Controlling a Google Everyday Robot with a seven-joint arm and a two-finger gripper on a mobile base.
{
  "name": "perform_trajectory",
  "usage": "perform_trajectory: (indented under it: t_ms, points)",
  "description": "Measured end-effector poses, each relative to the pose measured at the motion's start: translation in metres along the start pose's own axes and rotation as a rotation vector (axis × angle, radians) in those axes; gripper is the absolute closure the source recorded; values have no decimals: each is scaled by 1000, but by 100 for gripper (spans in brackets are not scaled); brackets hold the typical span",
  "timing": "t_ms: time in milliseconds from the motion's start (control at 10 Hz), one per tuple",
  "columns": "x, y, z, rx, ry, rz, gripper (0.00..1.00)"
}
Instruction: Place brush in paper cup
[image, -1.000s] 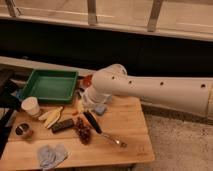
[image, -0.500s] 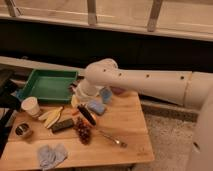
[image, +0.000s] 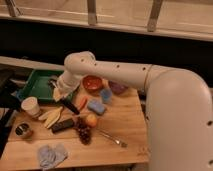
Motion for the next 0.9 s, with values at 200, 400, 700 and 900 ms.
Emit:
perform_trajectory:
  t_ms: [200,400,700,900]
  points:
    - [-15,19,18,-51,24,-81,100]
    - [-15,19,18,-52,25,-83,100]
    - [-16,22,23,-57,38,-115,100]
    - [-31,32,46,-87,57,-179,100]
